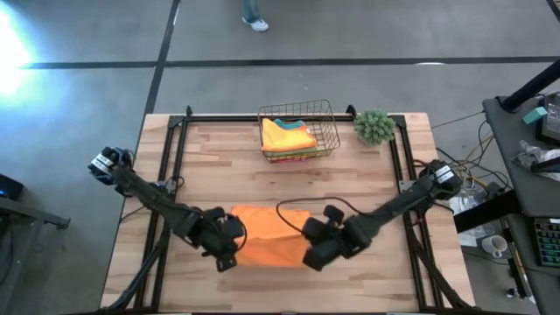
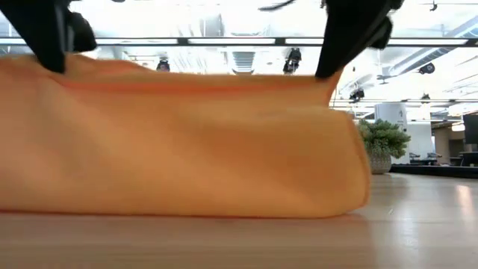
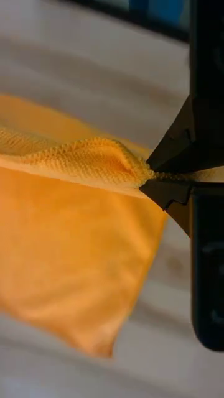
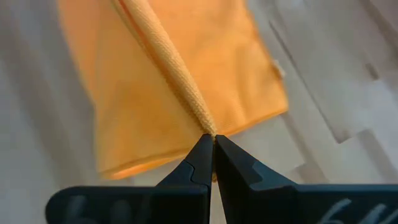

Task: Fold microfiber towels
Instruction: Fold the orange microfiber cloth

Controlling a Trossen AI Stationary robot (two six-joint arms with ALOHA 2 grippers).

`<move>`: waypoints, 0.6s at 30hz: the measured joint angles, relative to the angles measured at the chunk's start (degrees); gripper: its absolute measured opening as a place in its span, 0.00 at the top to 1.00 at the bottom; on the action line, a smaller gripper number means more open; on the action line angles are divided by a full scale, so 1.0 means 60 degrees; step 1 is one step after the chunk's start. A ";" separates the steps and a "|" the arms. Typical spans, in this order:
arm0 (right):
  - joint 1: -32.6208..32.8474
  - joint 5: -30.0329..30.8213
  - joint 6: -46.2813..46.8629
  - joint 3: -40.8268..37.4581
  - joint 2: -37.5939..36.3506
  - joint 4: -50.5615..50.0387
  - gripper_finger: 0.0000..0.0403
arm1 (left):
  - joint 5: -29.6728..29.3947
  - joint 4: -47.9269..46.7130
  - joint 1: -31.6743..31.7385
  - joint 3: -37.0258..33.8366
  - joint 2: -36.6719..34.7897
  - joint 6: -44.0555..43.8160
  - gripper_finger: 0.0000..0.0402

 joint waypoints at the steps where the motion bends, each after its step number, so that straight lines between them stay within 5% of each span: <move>1: -0.0157 -0.0075 -0.0048 -0.0084 0.0000 0.0018 0.98 | -0.0002 -0.0143 0.0134 -0.0004 -0.0005 0.0198 1.00; 18: -0.1943 -0.1295 -0.0099 -0.0920 0.0000 0.0856 0.98 | -0.0051 -0.0221 0.2254 -0.0901 0.0068 0.2335 1.00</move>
